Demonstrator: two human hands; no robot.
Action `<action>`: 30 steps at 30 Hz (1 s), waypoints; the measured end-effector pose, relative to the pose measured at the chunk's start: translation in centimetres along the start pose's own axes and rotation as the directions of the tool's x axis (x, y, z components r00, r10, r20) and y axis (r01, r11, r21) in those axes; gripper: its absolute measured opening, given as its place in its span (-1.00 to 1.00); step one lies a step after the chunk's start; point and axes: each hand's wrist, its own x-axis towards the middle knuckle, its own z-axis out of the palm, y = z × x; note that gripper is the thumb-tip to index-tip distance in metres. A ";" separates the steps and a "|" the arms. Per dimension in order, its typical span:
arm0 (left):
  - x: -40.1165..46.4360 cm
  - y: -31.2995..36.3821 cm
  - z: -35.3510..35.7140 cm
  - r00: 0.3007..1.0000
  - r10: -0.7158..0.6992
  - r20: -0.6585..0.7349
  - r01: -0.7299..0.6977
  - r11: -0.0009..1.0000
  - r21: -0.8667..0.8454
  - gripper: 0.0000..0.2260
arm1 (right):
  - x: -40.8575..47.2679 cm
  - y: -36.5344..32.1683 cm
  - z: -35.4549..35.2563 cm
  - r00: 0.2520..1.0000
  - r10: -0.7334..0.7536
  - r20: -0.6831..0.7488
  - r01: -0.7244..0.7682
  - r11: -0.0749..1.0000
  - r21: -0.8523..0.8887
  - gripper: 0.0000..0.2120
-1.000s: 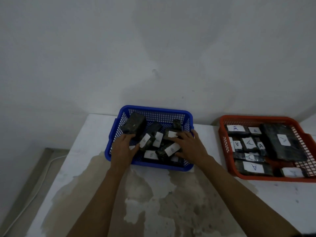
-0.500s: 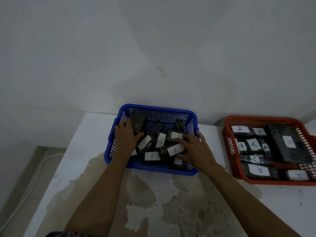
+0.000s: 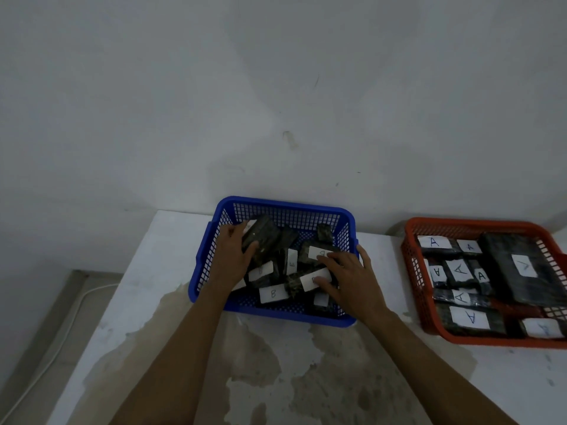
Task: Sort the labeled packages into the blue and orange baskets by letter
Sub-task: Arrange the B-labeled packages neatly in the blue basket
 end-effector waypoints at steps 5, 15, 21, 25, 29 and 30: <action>0.9 -1.0 0.1 0.981 -0.156 0.112 0.138 0.979 0.149 -0.41 | 0.1 -0.2 0.6 0.998 0.049 -0.048 -0.048 0.999 0.012 -0.53; -0.5 0.0 1.2 0.976 -0.150 -0.156 0.199 0.909 0.367 -0.34 | 0.2 -0.1 1.0 0.998 0.058 -0.034 -0.057 0.998 0.019 -0.44; -0.5 -0.7 1.4 0.987 -0.104 -0.123 0.141 0.930 0.341 -0.35 | 0.3 -0.2 0.9 0.998 0.062 -0.032 -0.061 0.998 0.028 -0.45; -0.9 -1.8 1.1 0.993 -0.049 -0.111 0.077 0.961 0.264 -0.35 | 0.3 -0.2 1.0 0.997 0.066 -0.035 -0.065 0.998 0.025 -0.45; -0.4 -1.2 0.8 0.987 -0.076 -0.139 0.099 0.981 0.166 -0.33 | 0.2 -0.1 1.2 0.997 0.062 -0.041 -0.061 0.998 0.034 -0.45; -0.4 -1.1 0.9 0.987 -0.073 -0.144 0.097 0.981 0.166 -0.33 | 0.2 -0.2 1.2 0.997 0.064 -0.041 -0.062 0.997 0.037 -0.45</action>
